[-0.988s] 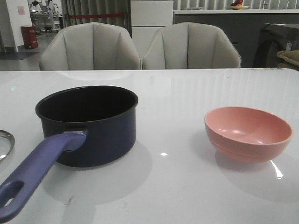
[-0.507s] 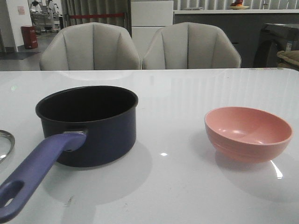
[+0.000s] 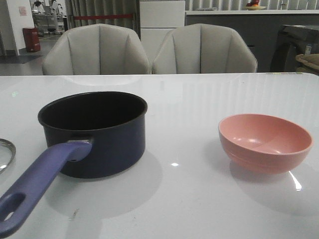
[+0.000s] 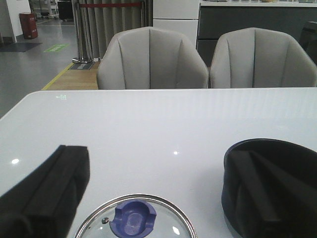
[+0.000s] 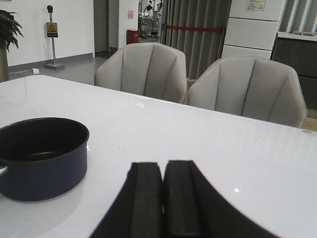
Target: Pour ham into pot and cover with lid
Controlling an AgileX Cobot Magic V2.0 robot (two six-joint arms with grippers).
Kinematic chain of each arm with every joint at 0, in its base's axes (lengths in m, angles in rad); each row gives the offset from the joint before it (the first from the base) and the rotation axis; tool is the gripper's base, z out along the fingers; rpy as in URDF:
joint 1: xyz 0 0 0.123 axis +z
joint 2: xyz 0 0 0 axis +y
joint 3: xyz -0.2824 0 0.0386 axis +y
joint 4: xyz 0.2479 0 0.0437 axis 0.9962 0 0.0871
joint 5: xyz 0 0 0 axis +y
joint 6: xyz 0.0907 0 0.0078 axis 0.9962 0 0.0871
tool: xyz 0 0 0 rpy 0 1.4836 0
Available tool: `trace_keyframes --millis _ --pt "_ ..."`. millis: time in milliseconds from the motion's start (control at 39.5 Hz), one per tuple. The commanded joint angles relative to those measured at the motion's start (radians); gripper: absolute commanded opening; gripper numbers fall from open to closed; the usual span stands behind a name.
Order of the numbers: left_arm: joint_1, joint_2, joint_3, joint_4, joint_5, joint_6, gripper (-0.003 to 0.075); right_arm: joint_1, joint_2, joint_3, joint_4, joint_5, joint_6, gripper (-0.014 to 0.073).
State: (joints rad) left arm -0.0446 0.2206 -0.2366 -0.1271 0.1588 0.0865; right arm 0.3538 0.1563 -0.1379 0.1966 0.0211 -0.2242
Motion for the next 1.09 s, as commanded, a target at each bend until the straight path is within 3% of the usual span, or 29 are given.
trace_keyframes --millis 0,355,633,1064 --pt "-0.006 0.007 -0.026 -0.011 -0.086 -0.001 0.0594 0.0 0.01 -0.027 -0.008 -0.082 -0.008 0.0136" --pt "-0.006 0.063 -0.112 -0.024 0.043 -0.001 0.0594 0.0 0.01 -0.027 -0.008 -0.082 -0.008 0.0136" --pt "-0.006 0.348 -0.324 -0.024 0.179 -0.001 0.0597 0.0 0.01 -0.027 -0.008 -0.082 -0.008 0.0136" --pt "-0.006 0.878 -0.674 -0.024 0.612 -0.003 0.0599 0.0 0.01 -0.027 -0.008 -0.082 -0.008 0.0136"
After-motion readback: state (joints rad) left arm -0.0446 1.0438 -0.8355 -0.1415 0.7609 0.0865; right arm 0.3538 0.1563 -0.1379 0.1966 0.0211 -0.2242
